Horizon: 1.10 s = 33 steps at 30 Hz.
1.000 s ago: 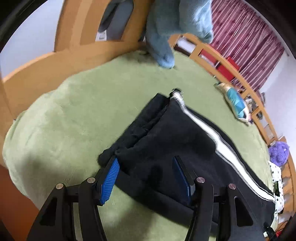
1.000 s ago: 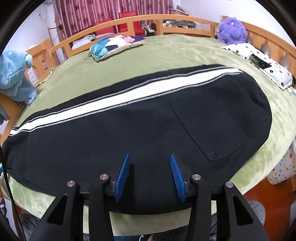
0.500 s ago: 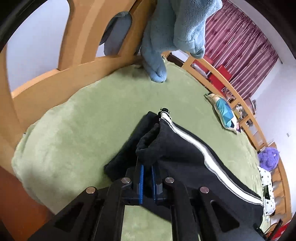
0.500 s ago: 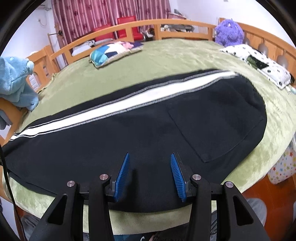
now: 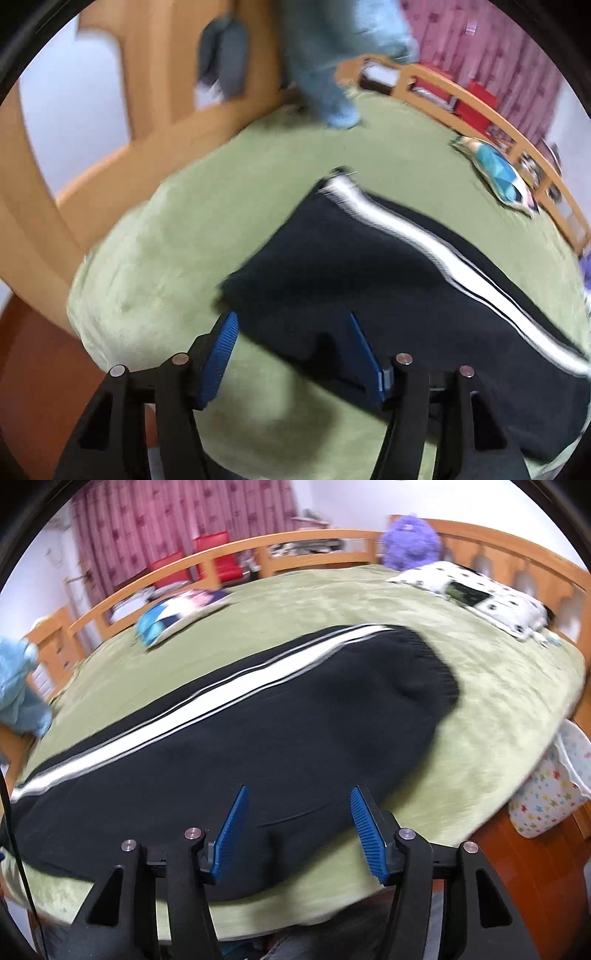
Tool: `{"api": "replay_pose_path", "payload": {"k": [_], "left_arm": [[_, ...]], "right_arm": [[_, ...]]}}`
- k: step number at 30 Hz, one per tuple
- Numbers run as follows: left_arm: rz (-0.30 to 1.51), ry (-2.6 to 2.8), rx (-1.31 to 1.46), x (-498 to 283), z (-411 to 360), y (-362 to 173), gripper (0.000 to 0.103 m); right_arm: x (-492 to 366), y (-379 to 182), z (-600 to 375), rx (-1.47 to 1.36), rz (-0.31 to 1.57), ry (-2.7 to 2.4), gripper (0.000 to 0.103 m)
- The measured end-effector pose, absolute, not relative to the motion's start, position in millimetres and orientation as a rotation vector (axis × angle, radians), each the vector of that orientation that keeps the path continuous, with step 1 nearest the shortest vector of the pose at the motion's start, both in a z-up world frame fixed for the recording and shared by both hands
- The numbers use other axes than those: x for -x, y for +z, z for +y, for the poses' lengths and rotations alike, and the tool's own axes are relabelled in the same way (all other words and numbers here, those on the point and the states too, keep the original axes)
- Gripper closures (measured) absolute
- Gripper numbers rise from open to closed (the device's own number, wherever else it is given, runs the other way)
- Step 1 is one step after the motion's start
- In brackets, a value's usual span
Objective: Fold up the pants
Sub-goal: 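Grasp the elastic waistband with the right tool, lift and straighten it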
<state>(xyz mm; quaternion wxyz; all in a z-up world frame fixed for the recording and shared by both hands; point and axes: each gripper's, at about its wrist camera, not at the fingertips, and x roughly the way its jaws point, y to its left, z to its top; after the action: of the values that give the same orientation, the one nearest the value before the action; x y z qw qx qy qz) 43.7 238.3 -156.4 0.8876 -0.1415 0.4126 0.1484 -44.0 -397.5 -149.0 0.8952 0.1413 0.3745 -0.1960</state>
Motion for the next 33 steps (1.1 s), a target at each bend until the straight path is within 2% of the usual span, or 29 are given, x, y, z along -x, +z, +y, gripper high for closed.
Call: {"api": "replay_pose_path", "payload": {"k": [1,7,17,19,20,21,23,25,30,32,33], "left_arm": [[0.845,0.295,0.260,-44,225,-152,0.043],[0.768,0.154,0.237,-48,159,-133,0.043],[0.895,-0.031,0.166,-79,60,-137,0.043],[0.903,-0.054,0.146,-77,43,-140,0.043],[0.908,-0.062,0.139,-76,37,-141,0.043],[0.916,-0.068,0.136,-77,34,-142,0.043],[0.926,-0.070,0.140,-77,32,-142,0.043],[0.927,-0.065,0.157,-76,34,-140,0.043],[0.920,-0.055,0.181,-77,41,-134,0.043],[0.901,-0.047,0.188,-73,47,-132,0.043],[0.899,-0.040,0.197,-70,52,-133,0.043]], "right_arm": [[47,-150,-414,-0.308,0.770,-0.435,0.039],[47,-163,-494,-0.501,0.720,-0.446,0.037],[-8,-218,-599,-0.917,0.624,-0.356,0.035],[-16,-228,-617,-1.023,0.587,-0.325,0.029],[-22,-232,-625,-1.066,0.580,-0.318,0.028],[-27,-233,-630,-1.071,0.581,-0.321,0.031],[-43,-221,-629,-0.972,0.628,-0.346,0.051],[-51,-202,-622,-0.849,0.625,-0.327,0.063],[-38,-110,-608,-0.626,0.430,-0.208,0.067],[-39,-106,-612,-0.578,0.442,-0.231,0.063],[-43,-114,-617,-0.583,0.479,-0.245,0.057]]}}
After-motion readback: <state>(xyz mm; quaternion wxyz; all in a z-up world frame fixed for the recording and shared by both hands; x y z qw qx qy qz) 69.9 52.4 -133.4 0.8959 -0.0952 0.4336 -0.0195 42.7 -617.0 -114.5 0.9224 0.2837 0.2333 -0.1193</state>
